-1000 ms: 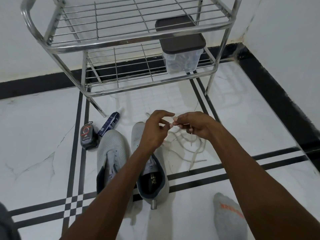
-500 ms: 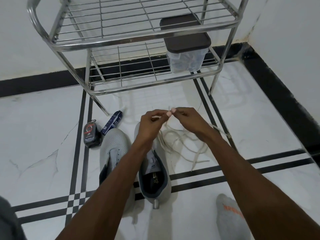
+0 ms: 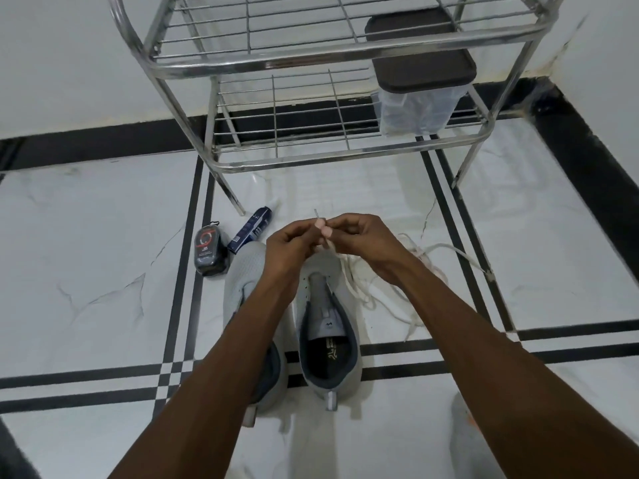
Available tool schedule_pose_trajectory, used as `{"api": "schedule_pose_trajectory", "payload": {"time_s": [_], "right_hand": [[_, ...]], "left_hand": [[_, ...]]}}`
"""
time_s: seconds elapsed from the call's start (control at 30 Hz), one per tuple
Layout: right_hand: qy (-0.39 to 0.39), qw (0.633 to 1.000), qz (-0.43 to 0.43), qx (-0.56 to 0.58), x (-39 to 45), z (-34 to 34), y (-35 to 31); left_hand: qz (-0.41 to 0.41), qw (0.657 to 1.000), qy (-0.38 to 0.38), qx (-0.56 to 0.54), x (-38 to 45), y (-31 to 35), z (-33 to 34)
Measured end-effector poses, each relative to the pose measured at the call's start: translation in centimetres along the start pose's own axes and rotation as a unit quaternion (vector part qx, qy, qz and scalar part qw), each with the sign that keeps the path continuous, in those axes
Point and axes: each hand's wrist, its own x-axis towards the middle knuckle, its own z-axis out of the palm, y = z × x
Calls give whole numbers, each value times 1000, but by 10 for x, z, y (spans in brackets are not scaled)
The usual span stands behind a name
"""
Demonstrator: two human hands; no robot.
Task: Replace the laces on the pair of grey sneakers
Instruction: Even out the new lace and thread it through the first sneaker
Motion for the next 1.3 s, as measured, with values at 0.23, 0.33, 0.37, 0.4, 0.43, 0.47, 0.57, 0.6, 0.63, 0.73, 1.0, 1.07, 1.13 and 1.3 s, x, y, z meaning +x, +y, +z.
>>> {"api": "schedule_pose_trajectory", "payload": {"time_s": [0.23, 0.33, 0.37, 0.4, 0.43, 0.47, 0.57, 0.6, 0.63, 0.73, 1.0, 1.07, 1.13, 1.3], "right_hand": [[-13, 988, 35, -150, 11, 14, 15], [-39, 960, 33, -276, 10, 15, 26], [-46, 955, 29, -291, 9, 17, 29], [-51, 953, 25, -298, 9, 20, 31], [-54, 952, 20, -302, 9, 23, 33], [-57, 950, 16, -308, 8, 27, 33], [-48, 941, 9, -334, 8, 31, 34], [-42, 939, 9, -342, 7, 31, 34], [-35, 937, 8, -349, 6, 32, 35], [-5, 935, -4, -356, 2, 30, 37], [21, 927, -19, -375, 0, 26, 49], [16, 921, -18, -389, 0, 26, 49], [17, 913, -17, -407, -2, 28, 47], [36, 901, -22, -433, -2, 33, 47]], "left_hand": [[52, 943, 84, 317, -18, -14, -28], [-7, 874, 22, 485, -32, -26, -27], [-21, 861, 22, 508, -35, -29, -25], [-27, 855, 35, 516, -38, -32, -26], [-21, 855, 49, 516, -41, -32, -24], [-9, 857, 64, 512, -43, -32, -23], [19, 871, 74, 486, -45, -35, -27], [28, 880, 72, 469, -45, -38, -29], [29, 891, 73, 448, -45, -39, -32], [13, 915, 80, 396, -37, -42, -37], [0, 932, 53, 359, -28, -45, -34], [-4, 936, 50, 349, -28, -46, -33], [-1, 937, 48, 347, -26, -47, -33], [15, 930, 27, 366, -22, -48, -36]]}}
